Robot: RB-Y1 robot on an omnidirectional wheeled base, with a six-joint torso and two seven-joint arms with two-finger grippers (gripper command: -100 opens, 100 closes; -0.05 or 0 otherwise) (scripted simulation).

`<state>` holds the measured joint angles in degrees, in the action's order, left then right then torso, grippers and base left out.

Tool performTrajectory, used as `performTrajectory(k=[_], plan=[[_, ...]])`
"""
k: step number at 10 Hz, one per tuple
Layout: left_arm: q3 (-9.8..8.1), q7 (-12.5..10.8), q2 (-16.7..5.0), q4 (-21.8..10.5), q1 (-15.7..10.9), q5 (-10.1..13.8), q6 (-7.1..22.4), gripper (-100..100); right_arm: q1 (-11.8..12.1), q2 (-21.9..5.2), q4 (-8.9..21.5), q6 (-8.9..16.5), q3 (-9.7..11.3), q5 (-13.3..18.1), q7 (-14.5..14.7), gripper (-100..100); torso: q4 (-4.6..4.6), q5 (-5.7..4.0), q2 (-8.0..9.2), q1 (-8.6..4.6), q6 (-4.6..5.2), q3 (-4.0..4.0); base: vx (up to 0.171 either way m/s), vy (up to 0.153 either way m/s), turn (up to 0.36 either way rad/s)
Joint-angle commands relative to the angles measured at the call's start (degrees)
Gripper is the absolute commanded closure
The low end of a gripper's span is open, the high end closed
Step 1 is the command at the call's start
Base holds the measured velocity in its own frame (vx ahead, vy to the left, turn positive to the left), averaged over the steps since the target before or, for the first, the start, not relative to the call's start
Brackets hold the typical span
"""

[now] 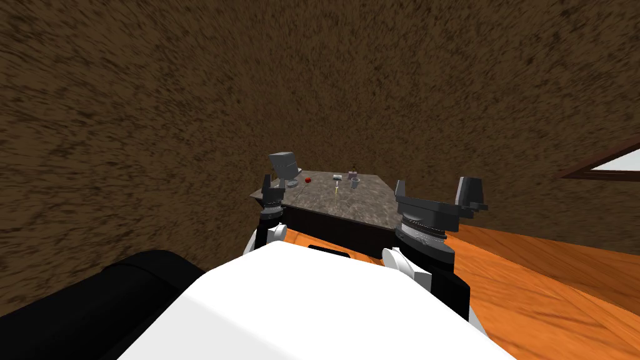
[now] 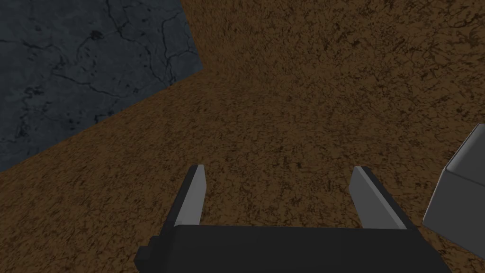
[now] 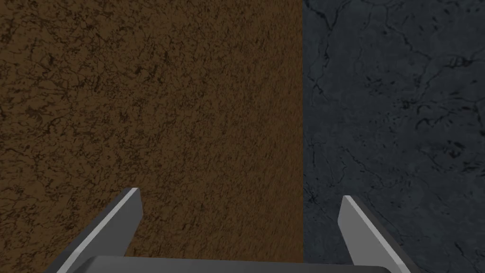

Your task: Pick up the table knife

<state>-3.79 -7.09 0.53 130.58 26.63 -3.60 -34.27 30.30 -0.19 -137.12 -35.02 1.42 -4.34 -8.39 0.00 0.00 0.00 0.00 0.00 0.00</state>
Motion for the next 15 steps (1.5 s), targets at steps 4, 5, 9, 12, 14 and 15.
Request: performTrajectory(k=[4,5,9,12,14,15], plan=[[-3.31,-2.3,-5.5,-0.9,1.7,1.3,2.3,-100,0.0,0.0,0.0,0.0,0.0,0.0,0.0,0,0.01,0.0,0.04,-0.01,0.0,0.02,-0.007,-0.009,-0.033],[-4.48,-3.1,-6.7,-1.3,2.4,1.7,3.2,-100,0.0,0.0,0.0,0.0,0.0,0.0,0.0,0,0.01,-0.01,0.05,-0.02,0.0,0.03,-0.015,-0.019,-0.07],[-9.96,-6.8,-10.7,-3.9,6.2,3.3,7.7,-100,0.0,0.0,0.0,0.0,0.0,0.0,0.0,0,0.02,-0.01,0.07,-0.05,0.01,0.04,-0.016,-0.023,-0.131],[-12.85,-8.7,-12.5,-5.7,8.7,4.0,10.2,-100,0.0,0.0,0.0,0.0,0.0,0.0,0.0,0,0.02,-0.01,0.07,-0.06,-0.01,0.04,-0.014,-0.026,-0.117],[-15.61,-10.6,-14.4,-7.9,11.4,4.5,12.9,-100,0.0,0.0,0.0,0.0,0.0,0.0,0.0,0,0.02,-0.02,0.07,-0.07,0.02,0.04,-0.007,-0.031,-0.264],[-16.93,-11.4,-15.3,-9.1,12.8,4.6,14.3,-100,0.0,0.0,0.0,0.0,0.0,0.0,0.0,0,0.01,-0.02,0.05,-0.08,0.02,0.03,-0.004,-0.044,-0.329]])
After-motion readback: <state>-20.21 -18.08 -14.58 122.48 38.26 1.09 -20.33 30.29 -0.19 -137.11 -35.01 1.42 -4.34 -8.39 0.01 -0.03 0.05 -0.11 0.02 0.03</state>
